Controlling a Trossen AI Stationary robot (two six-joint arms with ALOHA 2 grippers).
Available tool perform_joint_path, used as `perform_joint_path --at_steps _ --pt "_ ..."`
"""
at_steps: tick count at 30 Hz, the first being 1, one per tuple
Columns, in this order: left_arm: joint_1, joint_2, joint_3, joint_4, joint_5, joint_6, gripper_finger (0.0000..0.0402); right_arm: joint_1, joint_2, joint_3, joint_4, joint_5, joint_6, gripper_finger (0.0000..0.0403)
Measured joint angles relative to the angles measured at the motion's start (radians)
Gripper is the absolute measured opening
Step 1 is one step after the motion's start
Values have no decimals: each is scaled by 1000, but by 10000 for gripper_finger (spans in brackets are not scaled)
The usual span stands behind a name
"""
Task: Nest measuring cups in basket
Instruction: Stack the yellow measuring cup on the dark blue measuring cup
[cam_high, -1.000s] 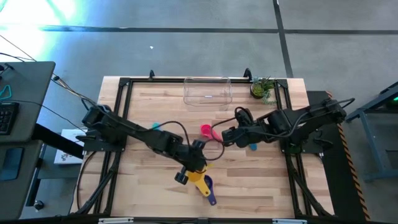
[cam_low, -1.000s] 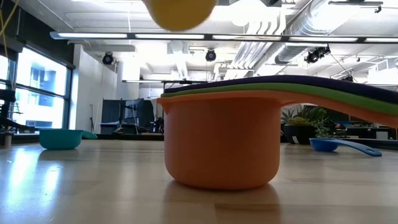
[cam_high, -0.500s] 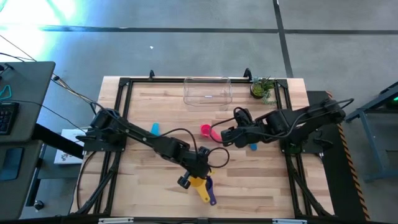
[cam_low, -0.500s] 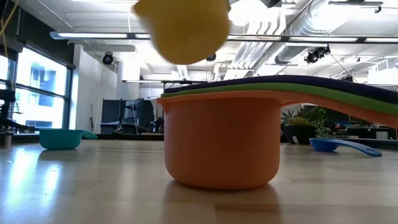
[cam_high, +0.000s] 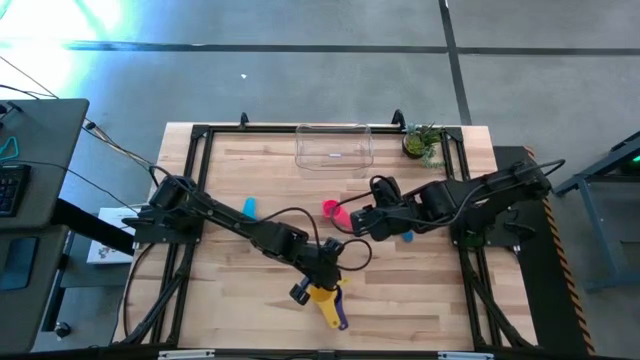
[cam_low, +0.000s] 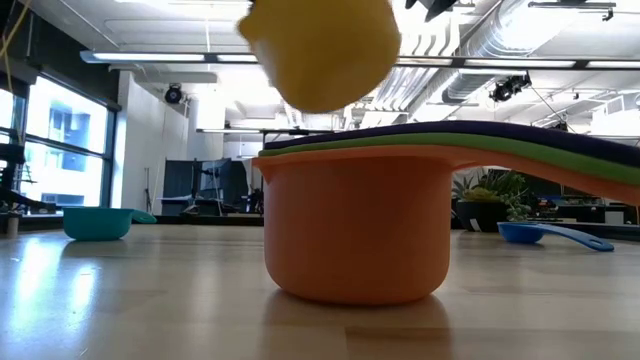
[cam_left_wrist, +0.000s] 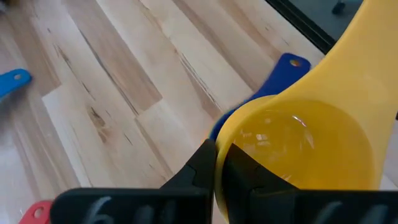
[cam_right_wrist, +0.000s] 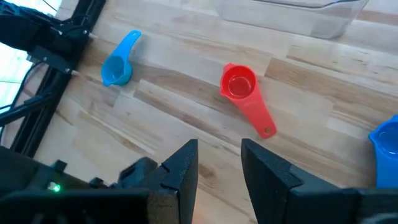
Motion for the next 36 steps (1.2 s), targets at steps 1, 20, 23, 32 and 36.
perform_joint_path --at_steps 1,20,23,32,36 --pt "0 3 0 -3 -6 0 5 -4 0 0 0 -6 0 114" --pt "5 55 -3 24 20 -22 5 -18 -1 0 0 -21 7 115" --pt "5 56 -3 32 20 -35 5 -18 -1 0 -1 -22 7 115" --pt "5 88 -2 18 27 -34 5 -18 -1 0 -3 -27 7 115" --pt "4 85 -2 33 28 -42 8 -18 -2 0 -3 -30 7 115"
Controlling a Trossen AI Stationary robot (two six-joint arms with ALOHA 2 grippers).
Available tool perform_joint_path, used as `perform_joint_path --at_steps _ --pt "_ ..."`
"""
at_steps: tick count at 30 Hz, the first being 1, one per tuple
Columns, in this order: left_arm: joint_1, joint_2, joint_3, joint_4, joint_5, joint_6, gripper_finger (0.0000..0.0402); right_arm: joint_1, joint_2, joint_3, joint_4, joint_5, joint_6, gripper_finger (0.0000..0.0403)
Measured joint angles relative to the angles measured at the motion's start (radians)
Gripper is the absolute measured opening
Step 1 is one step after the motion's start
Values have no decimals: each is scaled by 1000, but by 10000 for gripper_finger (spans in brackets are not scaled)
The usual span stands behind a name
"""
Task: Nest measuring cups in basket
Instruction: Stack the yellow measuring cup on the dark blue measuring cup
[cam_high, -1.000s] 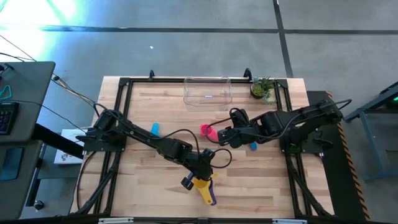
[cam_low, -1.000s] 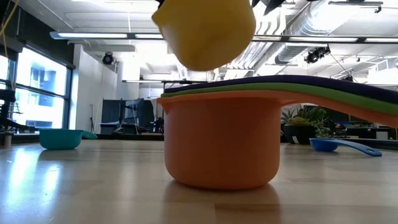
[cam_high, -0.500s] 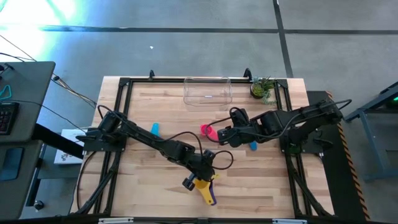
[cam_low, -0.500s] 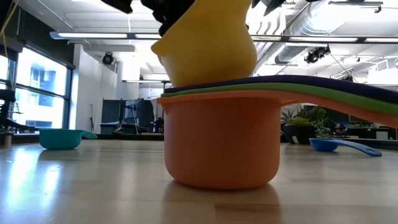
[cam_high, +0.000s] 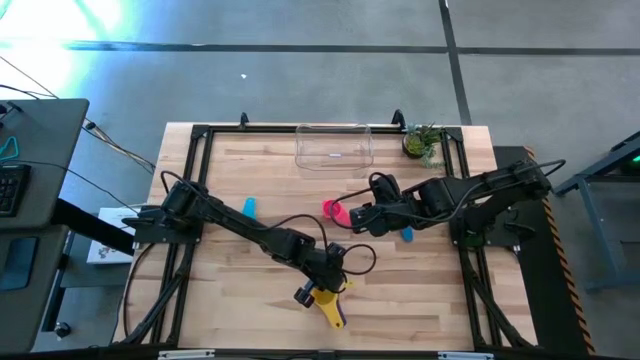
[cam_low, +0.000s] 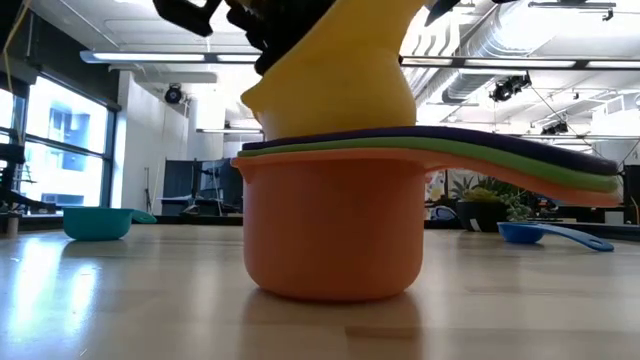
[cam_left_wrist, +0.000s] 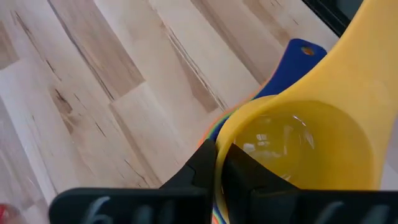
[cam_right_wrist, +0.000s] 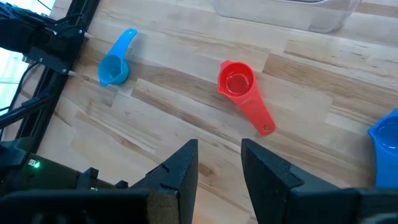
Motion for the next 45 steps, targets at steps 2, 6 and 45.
perform_joint_path --at_steps 2,6,45 --pt "1 0 0 -8 -1 -1 11 0 0 0 0 -1 0 115" --pt "1 0 0 -38 -18 -17 17 0 0 0 0 -1 0 115" --pt "2 -1 0 -86 -34 -135 19 0 0 0 0 -19 -2 114"
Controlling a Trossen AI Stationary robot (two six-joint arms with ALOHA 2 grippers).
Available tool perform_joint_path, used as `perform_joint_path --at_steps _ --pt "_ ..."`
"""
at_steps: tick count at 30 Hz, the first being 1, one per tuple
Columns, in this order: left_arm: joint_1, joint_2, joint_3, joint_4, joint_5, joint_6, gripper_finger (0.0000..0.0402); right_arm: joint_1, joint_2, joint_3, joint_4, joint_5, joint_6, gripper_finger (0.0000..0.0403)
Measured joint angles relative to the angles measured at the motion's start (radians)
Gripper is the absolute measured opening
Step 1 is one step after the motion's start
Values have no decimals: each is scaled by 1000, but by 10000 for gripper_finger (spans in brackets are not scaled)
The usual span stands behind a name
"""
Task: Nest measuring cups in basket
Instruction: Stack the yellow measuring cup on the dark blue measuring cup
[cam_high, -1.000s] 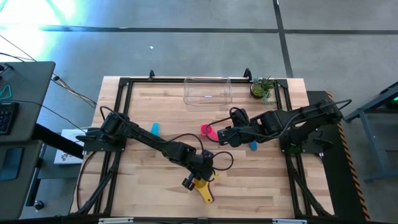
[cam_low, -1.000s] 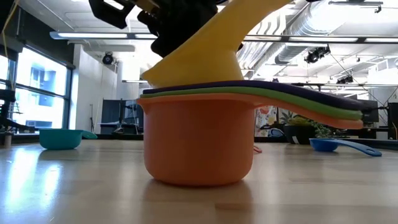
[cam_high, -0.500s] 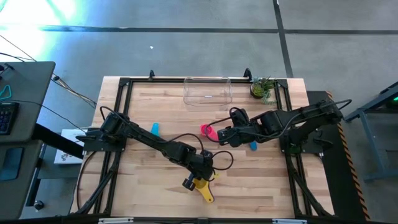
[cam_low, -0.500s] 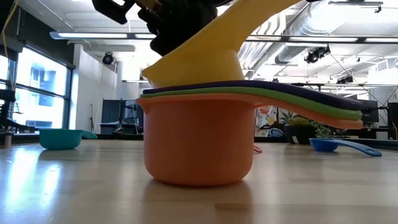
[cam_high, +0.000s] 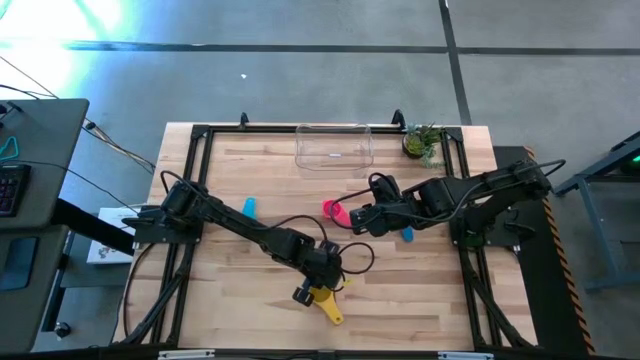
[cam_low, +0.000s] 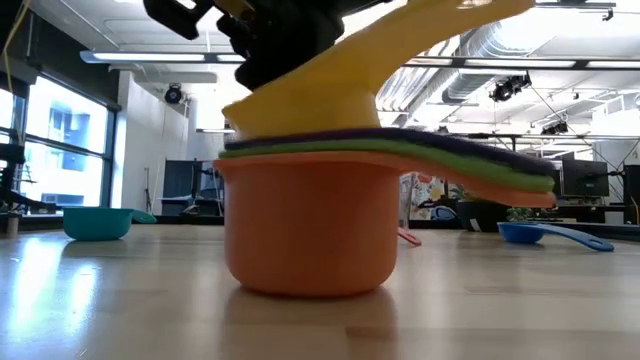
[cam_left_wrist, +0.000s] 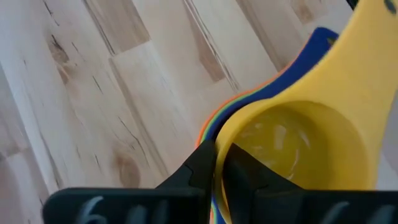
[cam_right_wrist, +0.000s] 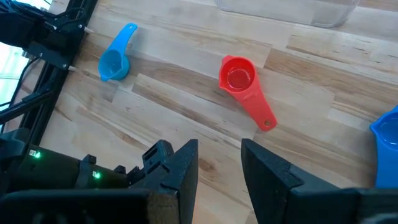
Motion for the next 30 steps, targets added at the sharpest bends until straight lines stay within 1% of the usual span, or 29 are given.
perform_joint_path --at_steps 5,8,11,17,20,24,28,30 --pt "0 0 0 -3 -1 2 10 0 0 0 1 -3 -2 114" --pt "0 0 0 -3 -1 16 13 0 0 0 2 -5 -2 114" --pt "3 0 0 -3 -1 -2 35 0 0 0 2 -5 -2 114" --pt "6 0 0 -6 0 -21 99 0 0 0 2 -8 -2 114" --pt "6 0 0 -6 24 -40 122 0 0 0 2 -9 -2 114" --pt "6 0 0 -7 33 -72 134 0 0 0 3 -9 -2 114" --pt "7 -5 1 -19 33 -85 135 0 0 0 3 -9 -2 114" --pt "10 -5 16 -52 34 -96 136 0 0 0 3 -10 -2 114"
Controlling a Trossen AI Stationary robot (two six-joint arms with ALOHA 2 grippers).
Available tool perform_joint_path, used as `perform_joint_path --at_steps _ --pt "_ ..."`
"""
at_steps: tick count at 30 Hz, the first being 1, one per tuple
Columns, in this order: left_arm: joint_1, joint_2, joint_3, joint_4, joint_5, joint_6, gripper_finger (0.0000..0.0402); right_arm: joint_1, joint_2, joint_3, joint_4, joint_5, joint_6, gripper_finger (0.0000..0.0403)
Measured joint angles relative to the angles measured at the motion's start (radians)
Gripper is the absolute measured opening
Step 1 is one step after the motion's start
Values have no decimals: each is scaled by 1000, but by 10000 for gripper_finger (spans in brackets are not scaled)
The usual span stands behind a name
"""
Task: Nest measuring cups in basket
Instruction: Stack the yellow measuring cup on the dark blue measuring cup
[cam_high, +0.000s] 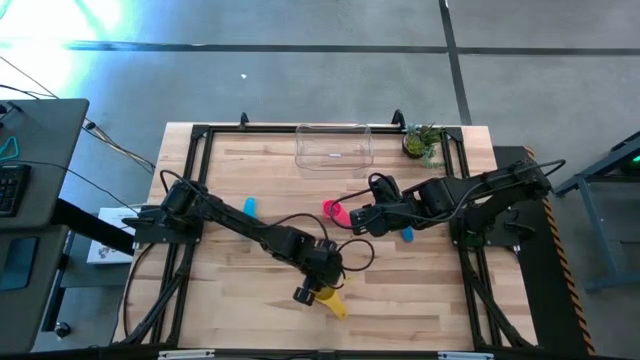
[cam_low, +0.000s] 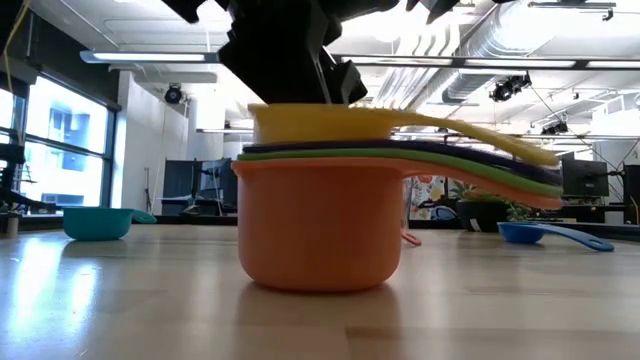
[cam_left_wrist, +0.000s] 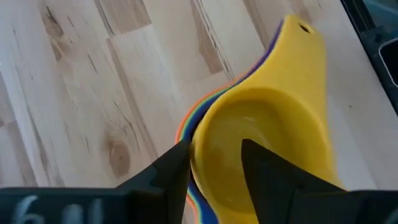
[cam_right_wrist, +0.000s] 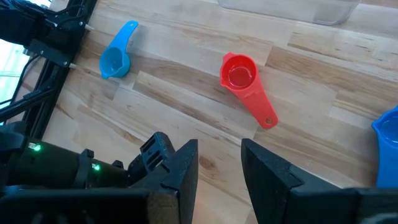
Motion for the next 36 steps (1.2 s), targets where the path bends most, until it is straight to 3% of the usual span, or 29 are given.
perform_joint_path --at_steps 13,28,36 --pt "9 -1 21 -56 -2 -32 163 0 0 0 0 -25 -13 115" --pt "18 -2 201 -283 9 -110 161 0 0 0 -1 -39 -34 115" --pt "-32 -1 158 -249 32 -129 161 0 0 0 -1 -41 -56 115"
